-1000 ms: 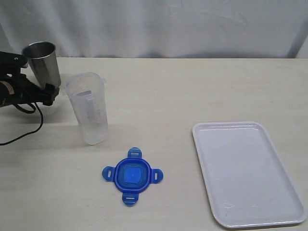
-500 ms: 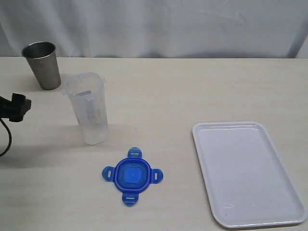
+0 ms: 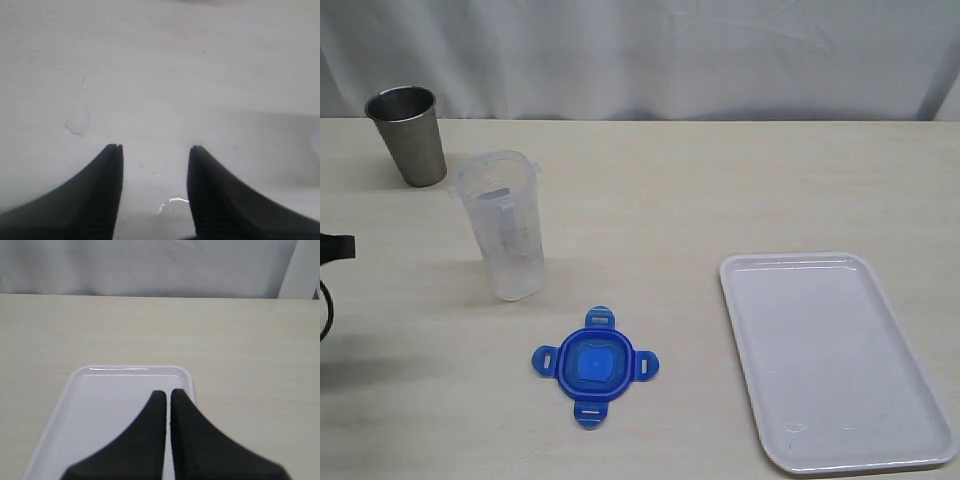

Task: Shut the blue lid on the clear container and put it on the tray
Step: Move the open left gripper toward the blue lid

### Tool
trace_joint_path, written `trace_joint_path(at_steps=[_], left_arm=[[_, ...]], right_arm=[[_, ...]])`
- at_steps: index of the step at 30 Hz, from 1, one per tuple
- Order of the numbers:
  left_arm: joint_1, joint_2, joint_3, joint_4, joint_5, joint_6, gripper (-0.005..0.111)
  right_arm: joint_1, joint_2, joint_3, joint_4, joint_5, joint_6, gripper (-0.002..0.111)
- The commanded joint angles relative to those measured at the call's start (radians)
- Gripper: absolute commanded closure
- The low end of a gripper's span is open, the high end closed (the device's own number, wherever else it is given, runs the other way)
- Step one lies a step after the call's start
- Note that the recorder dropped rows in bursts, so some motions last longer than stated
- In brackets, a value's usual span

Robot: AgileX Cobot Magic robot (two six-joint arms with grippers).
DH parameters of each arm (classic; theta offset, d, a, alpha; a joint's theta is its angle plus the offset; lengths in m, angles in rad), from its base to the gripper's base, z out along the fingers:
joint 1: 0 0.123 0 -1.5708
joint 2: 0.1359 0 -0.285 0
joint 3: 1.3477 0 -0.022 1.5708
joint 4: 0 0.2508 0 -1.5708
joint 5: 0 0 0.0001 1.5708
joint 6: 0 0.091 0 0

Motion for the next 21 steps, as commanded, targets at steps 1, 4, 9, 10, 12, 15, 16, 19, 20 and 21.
trace_joint_path(at_steps=[1, 4, 9, 10, 12, 15, 16, 19, 20, 21], left_arm=[[-0.103, -0.001, 0.003, -0.054, 0.073, -0.023, 0.063], [-0.152, -0.001, 0.001, -0.105, 0.152, -0.021, 0.051], [-0.168, -0.001, 0.001, -0.31, 0.261, 0.139, 0.05], [-0.168, -0.001, 0.001, -0.402, 0.269, 0.215, 0.05], [-0.168, -0.001, 0.001, -0.651, 0.298, 0.464, 0.05], [-0.168, -0.001, 0.001, -1.048, 0.382, 0.886, 0.05], [-0.168, -0.001, 0.001, -1.175, 0.425, 1.019, 0.05], [-0.168, 0.001, 0.001, -1.417, 0.535, 1.264, 0.05], [-0.168, 0.006, 0.001, -1.483, 0.559, 1.318, 0.05], [-0.168, 0.01, 0.001, -1.514, 0.58, 1.345, 0.05]], right_arm=[[0.002, -0.004, 0.002, -0.008, -0.001, 0.001, 0.104], [0.002, -0.004, 0.002, -0.008, -0.001, 0.001, 0.104], [0.002, -0.004, 0.002, -0.008, -0.001, 0.001, 0.104], [0.002, -0.004, 0.002, -0.008, -0.001, 0.001, 0.104], [0.002, -0.004, 0.002, -0.008, -0.001, 0.001, 0.104], [0.002, -0.004, 0.002, -0.008, -0.001, 0.001, 0.104], [0.002, -0.004, 0.002, -0.008, -0.001, 0.001, 0.104], [0.002, -0.004, 0.002, -0.008, -0.001, 0.001, 0.104], [0.002, -0.004, 0.002, -0.008, -0.001, 0.001, 0.104], [0.002, -0.004, 0.002, -0.008, -0.001, 0.001, 0.104]])
